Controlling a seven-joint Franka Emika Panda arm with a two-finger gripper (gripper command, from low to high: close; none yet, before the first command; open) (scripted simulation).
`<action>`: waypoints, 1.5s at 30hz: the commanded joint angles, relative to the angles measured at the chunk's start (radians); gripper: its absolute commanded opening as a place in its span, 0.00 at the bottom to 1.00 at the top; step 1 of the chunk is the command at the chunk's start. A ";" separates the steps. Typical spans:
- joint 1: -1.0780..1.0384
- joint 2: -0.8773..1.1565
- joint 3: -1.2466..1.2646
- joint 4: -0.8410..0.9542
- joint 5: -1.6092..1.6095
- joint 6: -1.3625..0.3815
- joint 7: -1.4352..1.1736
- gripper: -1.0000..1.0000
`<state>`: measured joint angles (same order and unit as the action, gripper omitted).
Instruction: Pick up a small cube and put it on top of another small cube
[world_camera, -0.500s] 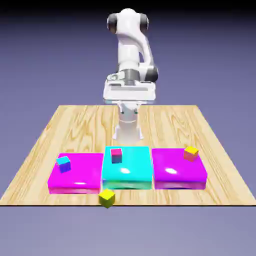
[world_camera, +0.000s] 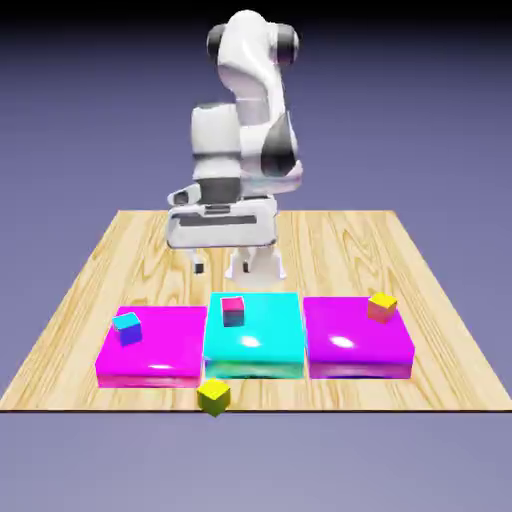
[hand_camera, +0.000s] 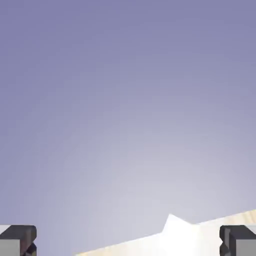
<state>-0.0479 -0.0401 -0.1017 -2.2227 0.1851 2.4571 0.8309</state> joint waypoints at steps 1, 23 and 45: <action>-0.001 0.033 -0.006 0.036 0.011 -0.036 0.006 0.50; -0.080 0.752 -0.144 0.834 0.263 -0.823 0.128 0.50; -0.152 1.415 -0.272 1.569 0.494 -1.549 0.240 0.50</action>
<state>-0.1998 1.3750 -0.3734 -0.6540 0.6795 0.9082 1.0708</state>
